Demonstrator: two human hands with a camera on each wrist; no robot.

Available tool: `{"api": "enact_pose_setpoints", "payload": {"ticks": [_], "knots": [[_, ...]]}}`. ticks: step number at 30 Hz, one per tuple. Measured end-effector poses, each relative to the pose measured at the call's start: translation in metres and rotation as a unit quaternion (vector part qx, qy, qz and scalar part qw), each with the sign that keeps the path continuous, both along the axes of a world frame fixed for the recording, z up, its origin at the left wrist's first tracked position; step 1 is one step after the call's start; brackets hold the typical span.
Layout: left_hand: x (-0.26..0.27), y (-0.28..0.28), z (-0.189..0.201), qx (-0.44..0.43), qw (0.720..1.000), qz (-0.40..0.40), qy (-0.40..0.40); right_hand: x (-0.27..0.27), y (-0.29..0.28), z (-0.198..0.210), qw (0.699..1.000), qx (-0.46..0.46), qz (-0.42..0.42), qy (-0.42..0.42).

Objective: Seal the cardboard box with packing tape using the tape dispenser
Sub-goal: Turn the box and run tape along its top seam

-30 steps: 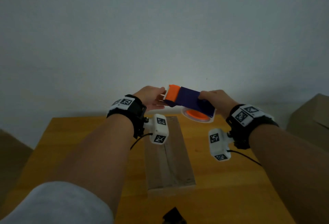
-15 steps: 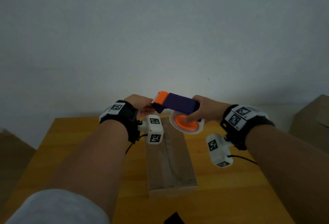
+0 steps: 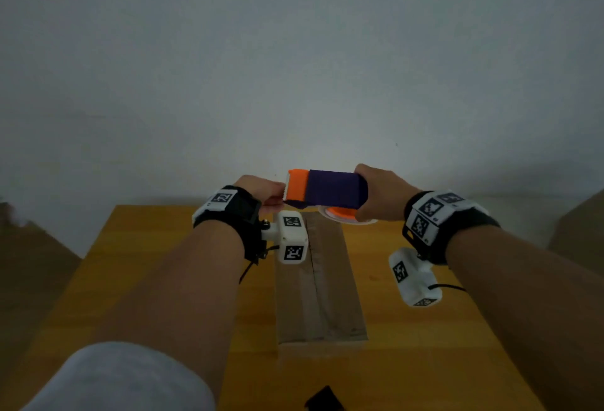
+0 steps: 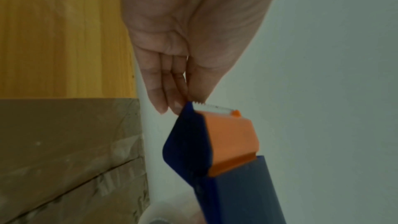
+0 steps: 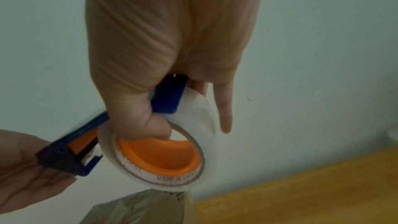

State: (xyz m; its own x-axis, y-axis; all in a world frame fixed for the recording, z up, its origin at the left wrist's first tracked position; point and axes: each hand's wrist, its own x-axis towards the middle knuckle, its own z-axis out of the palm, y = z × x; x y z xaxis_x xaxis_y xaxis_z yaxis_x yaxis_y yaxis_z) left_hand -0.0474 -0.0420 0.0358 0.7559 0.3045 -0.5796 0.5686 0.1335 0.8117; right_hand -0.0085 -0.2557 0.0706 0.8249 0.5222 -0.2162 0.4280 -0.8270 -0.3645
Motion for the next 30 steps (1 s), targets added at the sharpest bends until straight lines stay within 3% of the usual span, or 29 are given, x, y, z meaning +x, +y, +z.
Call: {"api": "enact_pose_setpoints", "payload": {"ticks": [8,12,20,30], "knots": [[-0.017,0.03,-0.019,0.059,0.997,0.056,0.012,0.012,-0.024,0.008,0.993,-0.115,0.006,-0.032],[-0.029,0.033,-0.026,0.068,0.996,0.048,0.013,0.021,-0.034,0.007,0.987,-0.151,0.012,-0.06],[-0.018,0.024,-0.034,0.148,0.988,0.014,0.029,0.036,-0.04,-0.012,0.993,-0.097,0.007,-0.067],[0.0,0.012,-0.045,0.175,0.984,0.02,0.017,0.051,-0.048,-0.023,0.989,-0.13,-0.025,-0.069]]}}
